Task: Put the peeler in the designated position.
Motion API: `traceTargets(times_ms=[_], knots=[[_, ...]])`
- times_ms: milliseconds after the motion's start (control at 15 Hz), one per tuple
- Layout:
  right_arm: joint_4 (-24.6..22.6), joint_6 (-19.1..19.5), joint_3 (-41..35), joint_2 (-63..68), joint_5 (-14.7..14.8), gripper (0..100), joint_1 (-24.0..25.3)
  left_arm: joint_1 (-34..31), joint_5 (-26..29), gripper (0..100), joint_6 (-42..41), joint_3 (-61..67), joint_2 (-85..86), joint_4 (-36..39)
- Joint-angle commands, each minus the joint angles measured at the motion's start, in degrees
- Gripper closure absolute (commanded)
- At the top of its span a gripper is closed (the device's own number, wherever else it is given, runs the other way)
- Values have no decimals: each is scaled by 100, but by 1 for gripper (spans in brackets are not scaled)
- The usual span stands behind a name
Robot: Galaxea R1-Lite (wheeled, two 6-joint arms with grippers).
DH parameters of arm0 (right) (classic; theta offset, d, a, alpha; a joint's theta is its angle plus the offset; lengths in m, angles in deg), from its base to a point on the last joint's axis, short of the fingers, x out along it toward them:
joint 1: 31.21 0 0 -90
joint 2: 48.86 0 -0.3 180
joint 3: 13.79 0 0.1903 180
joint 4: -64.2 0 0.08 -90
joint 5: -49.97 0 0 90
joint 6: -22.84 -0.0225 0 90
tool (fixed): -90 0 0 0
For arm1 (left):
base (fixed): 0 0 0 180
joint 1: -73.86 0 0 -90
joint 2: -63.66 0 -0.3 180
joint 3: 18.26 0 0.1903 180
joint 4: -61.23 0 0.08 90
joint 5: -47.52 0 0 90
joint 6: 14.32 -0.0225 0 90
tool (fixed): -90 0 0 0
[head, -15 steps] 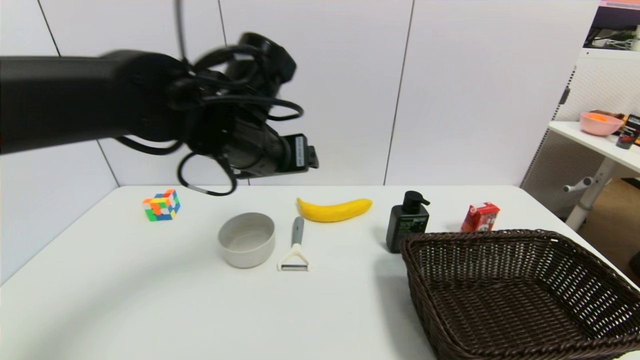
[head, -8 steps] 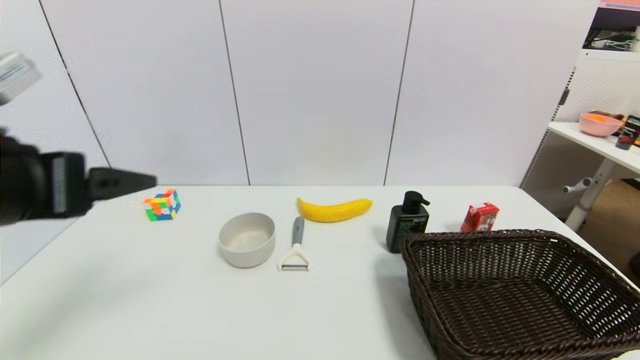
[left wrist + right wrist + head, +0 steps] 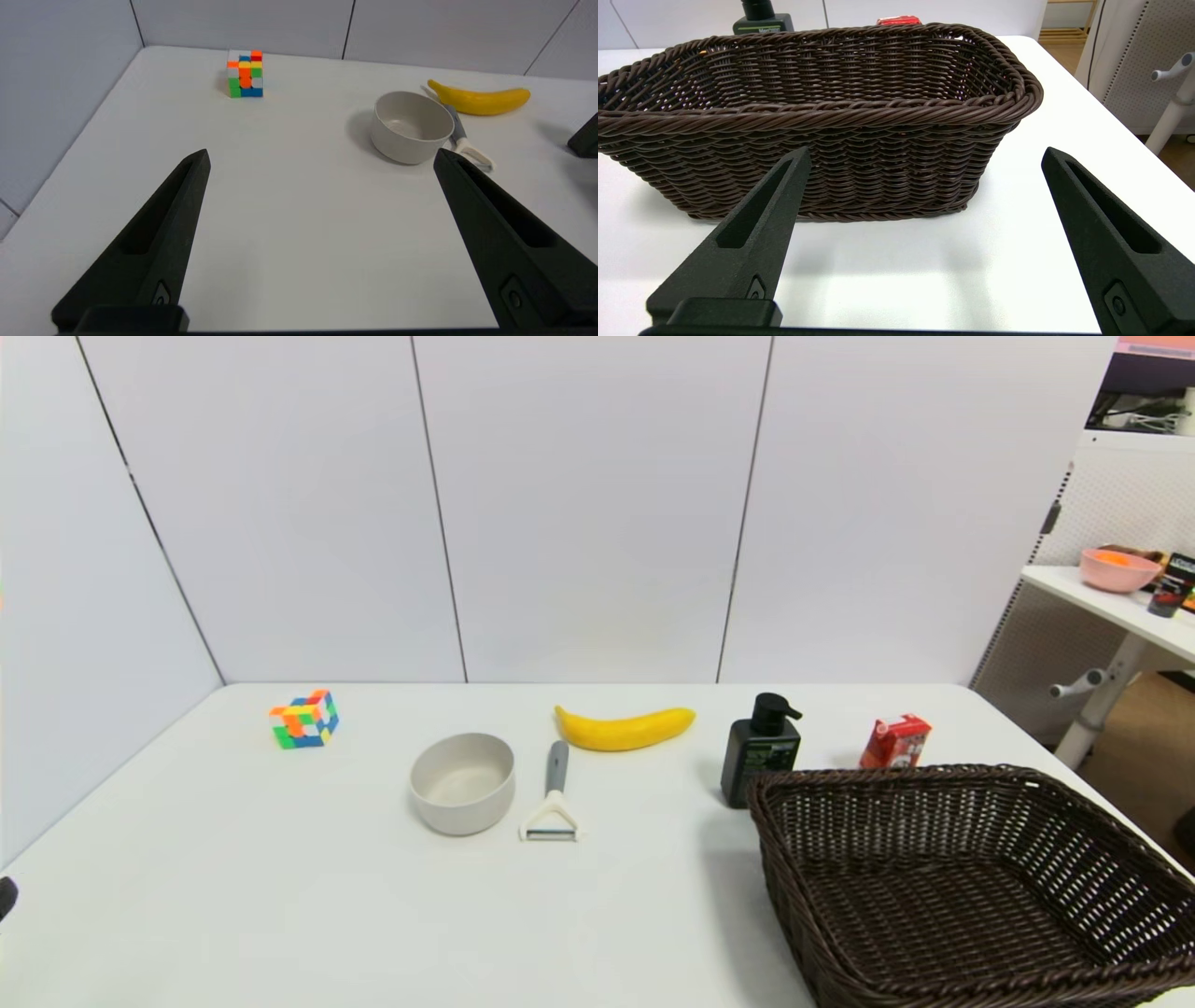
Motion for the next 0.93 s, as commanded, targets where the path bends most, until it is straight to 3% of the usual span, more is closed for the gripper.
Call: traceTargets(times_ms=[67, 400, 733, 933], knots=[[-1, -1, -9, 7, 0, 0, 1, -535, 688, 0, -708, 823, 941, 752], [-1, -1, -9, 7, 0, 0, 1, -860, 819, 0, -840, 1438, 1196, 1042], [-1, -1, -9, 7, 0, 0, 1, -983, 775, 0, -796, 2827, 2470, 998], [-1, -1, -9, 7, 0, 0, 1, -983, 775, 0, -497, 2827, 2549, 787]])
